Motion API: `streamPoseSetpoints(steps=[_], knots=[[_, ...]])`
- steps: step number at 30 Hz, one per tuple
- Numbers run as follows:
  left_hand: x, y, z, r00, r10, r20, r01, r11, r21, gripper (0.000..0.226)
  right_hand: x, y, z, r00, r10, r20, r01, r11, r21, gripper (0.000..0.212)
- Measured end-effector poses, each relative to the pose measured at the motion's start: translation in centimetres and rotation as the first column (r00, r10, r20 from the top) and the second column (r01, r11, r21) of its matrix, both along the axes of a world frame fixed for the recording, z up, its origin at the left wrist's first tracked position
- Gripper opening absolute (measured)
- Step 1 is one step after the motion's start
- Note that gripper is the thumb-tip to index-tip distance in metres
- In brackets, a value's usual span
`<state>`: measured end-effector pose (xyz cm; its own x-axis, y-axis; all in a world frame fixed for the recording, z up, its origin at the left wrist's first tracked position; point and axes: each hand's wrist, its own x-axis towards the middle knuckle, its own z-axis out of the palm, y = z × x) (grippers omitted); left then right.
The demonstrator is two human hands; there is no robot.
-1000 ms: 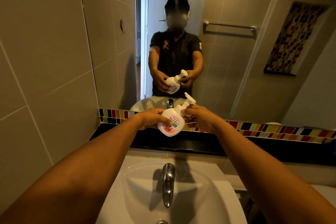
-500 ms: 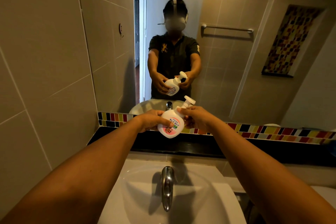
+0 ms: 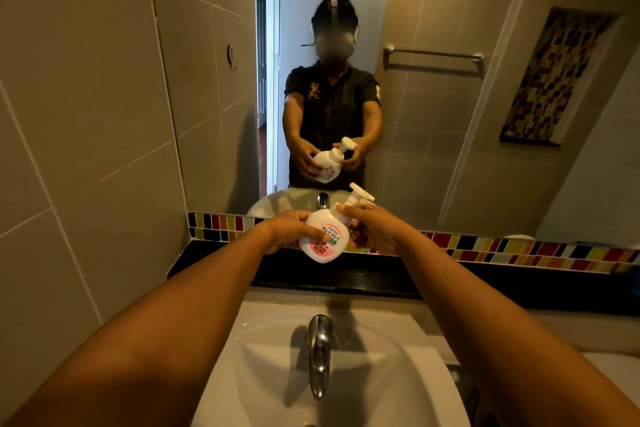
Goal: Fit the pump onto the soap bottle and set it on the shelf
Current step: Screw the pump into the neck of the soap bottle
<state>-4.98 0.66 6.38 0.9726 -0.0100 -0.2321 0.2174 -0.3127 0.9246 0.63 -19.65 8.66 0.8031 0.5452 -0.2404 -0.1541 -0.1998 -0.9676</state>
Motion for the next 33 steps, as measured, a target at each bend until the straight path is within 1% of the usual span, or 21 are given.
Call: streamPoseSetpoints(steps=[3,5,8,10,13,16,18,20,22,23,27,30,31,33], knots=[[0.0,0.3,-0.1,1.000,0.005,-0.011,-0.005,1.000,-0.005,0.047,0.3,-0.1,0.1,1.000,0.012,-0.017,-0.012,1.000,0.021,0.041],[0.1,0.3,-0.2,1.000,0.003,-0.010,-0.003,1.000,-0.003,0.048,0.3,0.0,-0.1,1.000,0.003,0.001,-0.003,1.000,0.018,0.038],[0.2,-0.2,-0.2,1.000,-0.009,-0.006,0.009,1.000,0.011,0.046,0.2,0.3,-0.3,0.998,-0.050,0.048,0.052,0.998,-0.035,0.040],[0.2,-0.5,-0.1,1.000,-0.006,-0.006,0.006,1.000,0.013,0.045,0.0,0.5,-0.2,0.996,-0.077,0.048,0.080,0.995,-0.061,0.042],[0.3,-0.3,0.1,1.000,-0.010,-0.001,0.010,1.000,0.020,0.044,0.1,0.2,0.0,0.999,-0.036,0.039,0.038,0.997,-0.063,0.039],[0.4,0.0,0.1,1.000,-0.006,-0.002,0.006,1.000,0.015,0.045,0.3,-0.2,0.2,1.000,-0.002,0.008,0.003,0.998,-0.056,0.041],[0.5,-0.3,0.1,1.000,-0.011,0.004,0.011,1.000,0.026,0.047,0.3,0.0,0.1,0.998,-0.043,0.048,0.047,0.996,-0.071,0.042],[0.6,-0.9,0.1,1.000,-0.018,0.012,0.017,0.999,0.042,0.049,0.3,0.4,-0.2,0.986,-0.115,0.121,0.128,0.986,-0.110,0.049],[0.6,-1.2,0.1,1.000,-0.018,0.011,0.018,0.999,0.042,0.048,0.2,0.6,-0.3,0.975,-0.141,0.174,0.166,0.977,-0.136,0.057],[0.7,-1.2,0.1,1.000,-0.019,0.008,0.019,0.999,0.036,0.047,0.1,0.5,-0.2,0.977,-0.121,0.176,0.147,0.979,-0.140,0.057],[0.7,-0.3,0.5,1.000,-0.012,-0.026,0.012,1.000,-0.011,0.045,0.2,-0.6,0.4,0.995,0.019,0.100,-0.009,0.995,-0.100,0.042],[0.7,-0.3,0.9,1.000,-0.012,-0.015,0.012,1.000,-0.003,0.042,0.6,-0.5,0.2,0.991,-0.007,0.137,0.017,0.998,-0.068,0.030],[0.6,-0.4,0.9,1.000,-0.013,-0.008,0.013,1.000,0.013,0.040,0.7,-0.3,0.0,0.986,-0.031,0.166,0.044,0.996,-0.077,0.029],[0.6,-0.7,0.8,1.000,-0.013,0.001,0.013,0.999,0.036,0.036,0.6,0.1,-0.2,0.975,-0.064,0.214,0.088,0.991,-0.105,0.040]])
